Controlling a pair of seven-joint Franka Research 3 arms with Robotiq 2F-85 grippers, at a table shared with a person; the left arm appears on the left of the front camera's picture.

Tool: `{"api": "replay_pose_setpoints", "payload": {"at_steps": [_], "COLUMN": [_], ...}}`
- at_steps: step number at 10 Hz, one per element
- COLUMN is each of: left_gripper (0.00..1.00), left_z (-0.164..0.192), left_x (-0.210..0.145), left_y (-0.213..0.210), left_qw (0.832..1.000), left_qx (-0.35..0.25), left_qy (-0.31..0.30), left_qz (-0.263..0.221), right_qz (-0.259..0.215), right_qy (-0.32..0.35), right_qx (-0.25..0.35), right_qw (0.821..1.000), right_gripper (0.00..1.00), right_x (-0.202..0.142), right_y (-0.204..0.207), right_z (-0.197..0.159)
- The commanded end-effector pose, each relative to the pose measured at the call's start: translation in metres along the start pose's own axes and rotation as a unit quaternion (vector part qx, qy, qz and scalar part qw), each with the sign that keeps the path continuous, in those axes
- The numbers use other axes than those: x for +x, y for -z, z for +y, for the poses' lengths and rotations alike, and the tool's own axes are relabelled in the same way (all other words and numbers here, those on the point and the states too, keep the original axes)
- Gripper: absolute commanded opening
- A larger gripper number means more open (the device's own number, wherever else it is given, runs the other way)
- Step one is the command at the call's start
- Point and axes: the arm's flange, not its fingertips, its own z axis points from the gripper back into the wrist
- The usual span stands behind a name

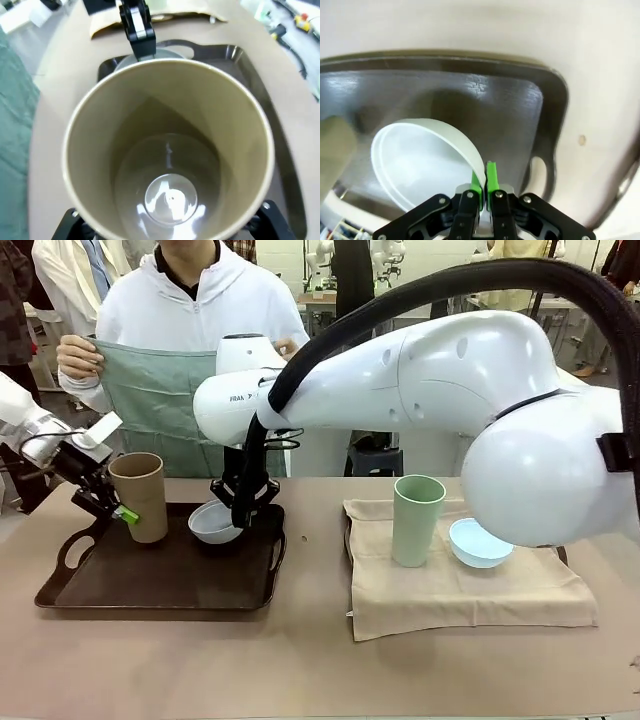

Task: Set up a tray with a mat and arrange the tableware.
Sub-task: Pick up the Picnic Bowl and Reusable plastic cup from the Handle tray in front of the human's position and hold them in the air.

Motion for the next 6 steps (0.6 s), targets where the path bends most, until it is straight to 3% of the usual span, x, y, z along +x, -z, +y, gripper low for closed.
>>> {"api": "replay_pose_setpoints", "payload": {"at_steps": [1,6], "left_gripper": [0.00,0.00], "left_z": [-0.031,-0.077], "left_x": [0.040,0.123], "left_y": [-0.032,-0.102], "left_qw": [0.999,0.997], "left_qx": [0.023,0.067], "left_qy": [-0.007,0.010], "left_qz": [0.028,0.030], "right_qz": [-0.005,-0.049], "right_qy": [0.004,0.010], "right_qx": [-0.003,0.019], "right_qw": [1.000,0.999], "right_gripper": [0.00,0.00], "right_x": [-0.026,-0.071], "right_y": [-0.038,-0.132], "right_z": [-0.007,0.000]}}
